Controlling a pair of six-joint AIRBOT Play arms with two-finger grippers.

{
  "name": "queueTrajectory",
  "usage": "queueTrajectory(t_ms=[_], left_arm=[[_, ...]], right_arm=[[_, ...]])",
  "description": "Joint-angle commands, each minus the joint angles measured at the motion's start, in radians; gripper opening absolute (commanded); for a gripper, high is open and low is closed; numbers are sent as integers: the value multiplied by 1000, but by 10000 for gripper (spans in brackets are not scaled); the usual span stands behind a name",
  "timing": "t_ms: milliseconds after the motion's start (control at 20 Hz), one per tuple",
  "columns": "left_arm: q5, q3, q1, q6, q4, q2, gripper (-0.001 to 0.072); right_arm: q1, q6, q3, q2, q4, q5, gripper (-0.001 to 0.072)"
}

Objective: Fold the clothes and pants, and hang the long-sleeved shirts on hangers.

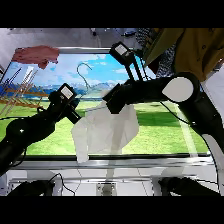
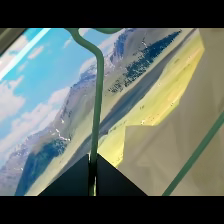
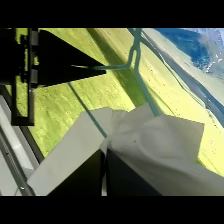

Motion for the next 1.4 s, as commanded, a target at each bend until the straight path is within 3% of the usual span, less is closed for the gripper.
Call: queueTrajectory(t_ms=[0, 300, 500, 650, 700, 800, 850, 900, 1150, 1350], left_arm=[[-132, 0, 3, -2, 24, -9, 26], [-162, -21, -76, -3, 13, -27, 26], [-262, -65, -97, -3, -95, -27, 26], [-266, -74, -97, -3, -102, -27, 26], [-266, -74, -97, -3, -111, -26, 26], [-266, -74, -97, -3, -113, -26, 25], [-267, -75, -97, -3, -113, -26, 25], [-267, -76, -97, -3, -113, -26, 26], [-359, -127, -97, -3, -113, -27, 25], [-402, -161, -107, 3, -112, -26, 25]], right_arm=[[0, -31, 0, 19, 130, 1, 31], [11, -70, 0, 16, 191, -21, 31], [60, -100, 0, 16, 192, -27, 31], [63, -113, 0, 16, 176, -32, 33], [63, -113, 0, 16, 141, -29, 53], [63, -114, 0, 18, 50, 2, 293], [63, -131, 0, 23, -11, 21, 367], [63, -167, 0, 32, -72, 45, 395], [56, -238, 0, 159, -406, -26, 405], [-75, -262, 8, 231, -429, -69, 410]])
